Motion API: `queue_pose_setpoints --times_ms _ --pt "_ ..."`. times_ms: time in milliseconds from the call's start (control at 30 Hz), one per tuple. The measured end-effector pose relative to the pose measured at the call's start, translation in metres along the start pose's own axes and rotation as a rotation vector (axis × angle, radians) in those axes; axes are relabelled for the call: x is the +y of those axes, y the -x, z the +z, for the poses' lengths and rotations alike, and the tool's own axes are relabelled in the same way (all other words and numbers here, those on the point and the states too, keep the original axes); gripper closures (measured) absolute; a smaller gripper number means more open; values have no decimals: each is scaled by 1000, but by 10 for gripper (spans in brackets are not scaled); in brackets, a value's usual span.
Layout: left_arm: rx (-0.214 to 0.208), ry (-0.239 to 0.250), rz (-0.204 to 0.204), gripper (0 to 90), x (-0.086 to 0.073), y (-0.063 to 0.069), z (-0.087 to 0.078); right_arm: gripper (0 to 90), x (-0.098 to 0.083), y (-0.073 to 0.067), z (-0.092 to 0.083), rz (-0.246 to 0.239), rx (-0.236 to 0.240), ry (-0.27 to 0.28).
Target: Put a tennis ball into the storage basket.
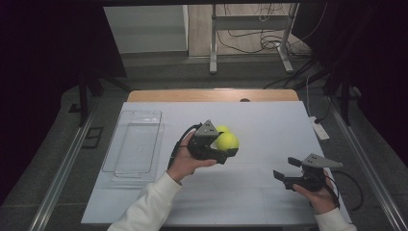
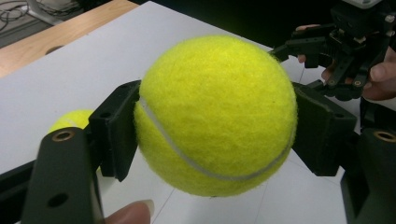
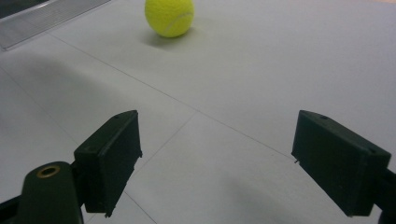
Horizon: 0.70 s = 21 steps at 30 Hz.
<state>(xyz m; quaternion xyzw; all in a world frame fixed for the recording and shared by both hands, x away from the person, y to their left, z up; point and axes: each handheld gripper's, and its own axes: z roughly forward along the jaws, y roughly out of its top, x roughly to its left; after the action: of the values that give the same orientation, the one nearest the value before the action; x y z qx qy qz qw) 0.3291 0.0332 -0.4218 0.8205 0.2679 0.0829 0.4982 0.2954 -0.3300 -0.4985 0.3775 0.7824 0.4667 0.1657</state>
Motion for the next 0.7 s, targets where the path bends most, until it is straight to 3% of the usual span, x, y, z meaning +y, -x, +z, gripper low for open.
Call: queue_pose_setpoints --times_ms 700 --pt "44 32 -13 262 3 -12 -18 155 0 0 1 2 0 1"
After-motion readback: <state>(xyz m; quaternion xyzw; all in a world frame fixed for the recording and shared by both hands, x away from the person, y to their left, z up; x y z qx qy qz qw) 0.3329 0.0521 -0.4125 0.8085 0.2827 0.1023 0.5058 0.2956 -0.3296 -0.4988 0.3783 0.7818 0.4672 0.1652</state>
